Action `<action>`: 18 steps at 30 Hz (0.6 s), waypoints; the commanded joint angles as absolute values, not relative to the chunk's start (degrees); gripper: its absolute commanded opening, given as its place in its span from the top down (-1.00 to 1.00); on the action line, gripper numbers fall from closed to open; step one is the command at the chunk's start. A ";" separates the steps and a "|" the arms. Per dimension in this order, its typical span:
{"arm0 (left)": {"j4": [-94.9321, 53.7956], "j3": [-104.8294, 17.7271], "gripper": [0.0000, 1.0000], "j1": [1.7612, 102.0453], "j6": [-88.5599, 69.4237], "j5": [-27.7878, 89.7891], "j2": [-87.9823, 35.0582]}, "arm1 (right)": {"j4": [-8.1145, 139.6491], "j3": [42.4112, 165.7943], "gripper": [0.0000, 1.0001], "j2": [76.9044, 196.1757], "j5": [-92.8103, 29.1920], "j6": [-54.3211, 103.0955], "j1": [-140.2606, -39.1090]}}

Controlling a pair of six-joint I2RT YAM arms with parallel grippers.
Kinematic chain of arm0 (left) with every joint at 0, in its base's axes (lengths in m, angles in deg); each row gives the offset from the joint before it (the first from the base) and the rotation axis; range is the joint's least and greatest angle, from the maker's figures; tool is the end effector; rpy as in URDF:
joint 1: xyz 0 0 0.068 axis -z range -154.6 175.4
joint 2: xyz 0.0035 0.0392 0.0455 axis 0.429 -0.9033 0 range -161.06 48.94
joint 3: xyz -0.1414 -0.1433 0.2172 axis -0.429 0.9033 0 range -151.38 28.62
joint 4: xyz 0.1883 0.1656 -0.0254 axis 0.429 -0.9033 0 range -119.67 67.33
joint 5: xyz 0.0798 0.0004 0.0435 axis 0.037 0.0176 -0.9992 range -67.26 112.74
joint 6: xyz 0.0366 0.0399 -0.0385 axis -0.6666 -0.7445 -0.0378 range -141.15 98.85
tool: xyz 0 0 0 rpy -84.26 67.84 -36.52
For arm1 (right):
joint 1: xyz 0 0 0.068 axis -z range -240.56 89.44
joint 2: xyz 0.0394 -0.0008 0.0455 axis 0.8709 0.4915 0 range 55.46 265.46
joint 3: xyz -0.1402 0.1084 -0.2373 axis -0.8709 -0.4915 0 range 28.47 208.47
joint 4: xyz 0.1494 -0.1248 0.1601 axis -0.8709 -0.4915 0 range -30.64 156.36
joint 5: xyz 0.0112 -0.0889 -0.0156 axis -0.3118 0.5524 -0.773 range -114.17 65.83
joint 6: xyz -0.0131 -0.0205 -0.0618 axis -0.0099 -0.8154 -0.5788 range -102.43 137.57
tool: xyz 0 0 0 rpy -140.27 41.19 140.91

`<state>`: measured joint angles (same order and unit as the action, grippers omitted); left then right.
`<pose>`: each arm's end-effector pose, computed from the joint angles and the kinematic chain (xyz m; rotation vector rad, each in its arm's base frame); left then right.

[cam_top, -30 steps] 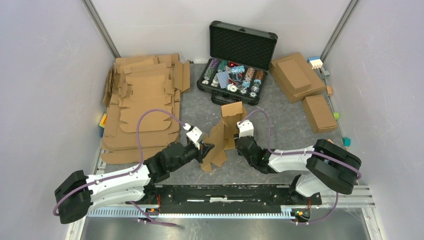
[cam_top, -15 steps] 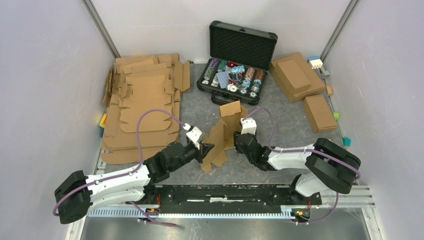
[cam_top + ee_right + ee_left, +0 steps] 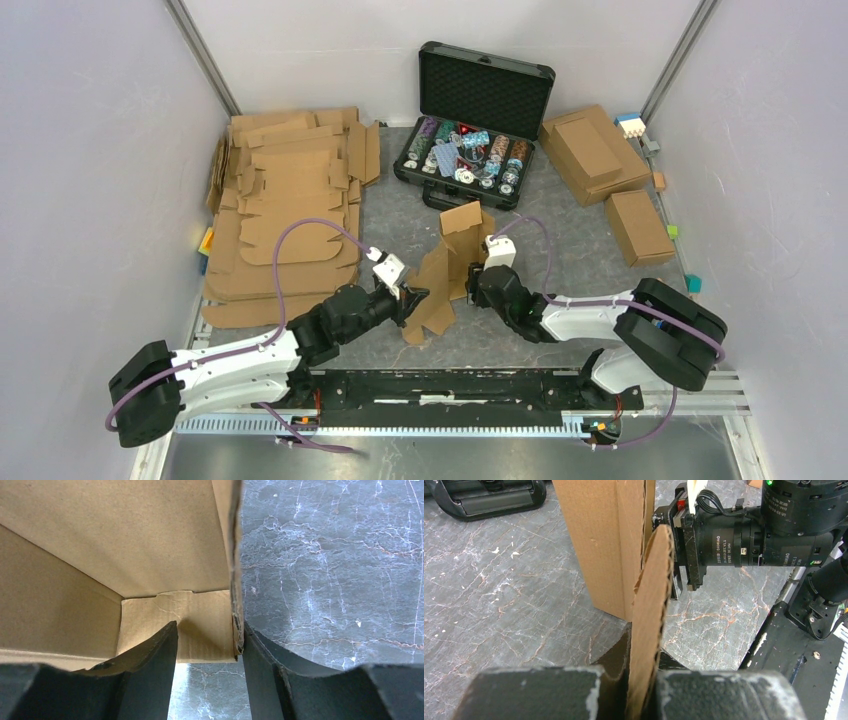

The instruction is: Fold the paper box

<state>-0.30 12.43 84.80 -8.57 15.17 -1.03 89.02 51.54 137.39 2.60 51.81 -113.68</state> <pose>0.1012 -0.1574 0.2283 0.6377 1.7231 -0.7839 0.1691 0.1858 0.1572 -0.0959 2.1481 0.3805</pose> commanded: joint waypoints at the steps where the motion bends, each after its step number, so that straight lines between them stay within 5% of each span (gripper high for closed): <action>1: -2.73 11.83 0.88 85.57 -8.13 15.38 -1.20 | 88.43 52.61 -0.09 138.45 2.80 54.36 -113.44; 18: -2.73 11.64 0.87 85.95 -8.32 15.15 -1.44 | 77.41 54.83 0.04 141.62 8.77 54.70 -113.82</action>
<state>-0.28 12.41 85.24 -8.57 15.12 -1.03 83.71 56.48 141.72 8.04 54.85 -113.68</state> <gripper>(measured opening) 0.062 0.485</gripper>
